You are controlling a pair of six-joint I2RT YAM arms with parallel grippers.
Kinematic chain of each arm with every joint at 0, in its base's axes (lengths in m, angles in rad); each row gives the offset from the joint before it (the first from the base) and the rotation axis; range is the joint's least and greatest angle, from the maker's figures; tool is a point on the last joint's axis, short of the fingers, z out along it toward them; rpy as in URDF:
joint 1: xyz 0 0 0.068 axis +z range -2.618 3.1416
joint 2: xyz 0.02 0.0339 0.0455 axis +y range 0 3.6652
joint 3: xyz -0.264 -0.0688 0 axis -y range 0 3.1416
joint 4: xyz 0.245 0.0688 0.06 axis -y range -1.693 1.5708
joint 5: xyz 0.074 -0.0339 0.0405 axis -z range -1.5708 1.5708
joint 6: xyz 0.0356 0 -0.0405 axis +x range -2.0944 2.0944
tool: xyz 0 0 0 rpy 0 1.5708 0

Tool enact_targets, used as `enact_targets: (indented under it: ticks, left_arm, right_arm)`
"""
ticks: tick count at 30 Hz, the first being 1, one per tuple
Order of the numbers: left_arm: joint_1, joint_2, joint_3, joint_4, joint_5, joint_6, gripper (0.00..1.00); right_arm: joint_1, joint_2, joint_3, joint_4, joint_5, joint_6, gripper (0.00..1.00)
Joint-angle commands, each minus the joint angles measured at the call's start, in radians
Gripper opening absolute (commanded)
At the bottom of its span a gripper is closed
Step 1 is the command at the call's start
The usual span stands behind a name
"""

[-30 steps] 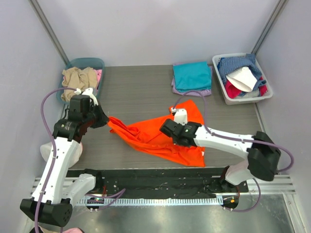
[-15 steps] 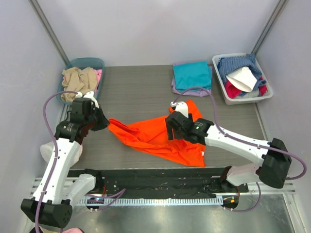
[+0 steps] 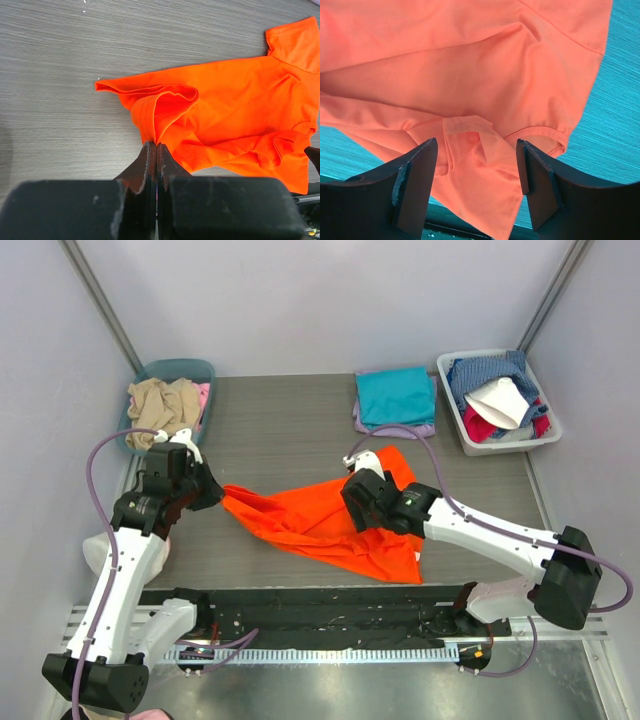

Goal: Fold and stack the t-shirts

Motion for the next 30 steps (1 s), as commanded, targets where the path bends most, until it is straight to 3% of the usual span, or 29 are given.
enact_targets:
  ticks: [1,9,30]
  left_arm:
    - [0.005,-0.021,-0.009,0.029,0.012,0.0,0.0]
    - [0.004,-0.027,-0.027,0.029,0.014,-0.004,0.0]
    - [0.005,-0.039,-0.045,0.027,0.014,-0.007,0.0]
  right_arm:
    - [-0.004,0.009,0.026,0.022,-0.052,-0.082,0.7]
    - [-0.006,0.045,-0.001,0.06,-0.155,-0.098,0.65]
    - [-0.004,0.118,-0.049,0.135,-0.126,-0.108,0.57]
